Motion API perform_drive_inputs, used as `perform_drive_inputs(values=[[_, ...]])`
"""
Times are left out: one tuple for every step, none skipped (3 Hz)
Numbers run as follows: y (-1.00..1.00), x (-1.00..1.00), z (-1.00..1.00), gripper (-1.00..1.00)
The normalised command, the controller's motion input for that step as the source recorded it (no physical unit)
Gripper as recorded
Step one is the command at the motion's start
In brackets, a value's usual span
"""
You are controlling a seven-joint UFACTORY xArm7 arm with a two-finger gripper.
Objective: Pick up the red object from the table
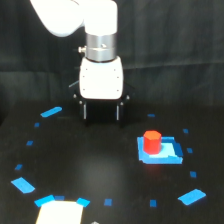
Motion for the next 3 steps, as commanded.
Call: perform_drive_inputs(values=[[0.02, 0.88, -0.31, 0.97], [-0.12, 1.00, 0.04, 1.00], [-0.63, 0.53, 0.60, 1.00]])
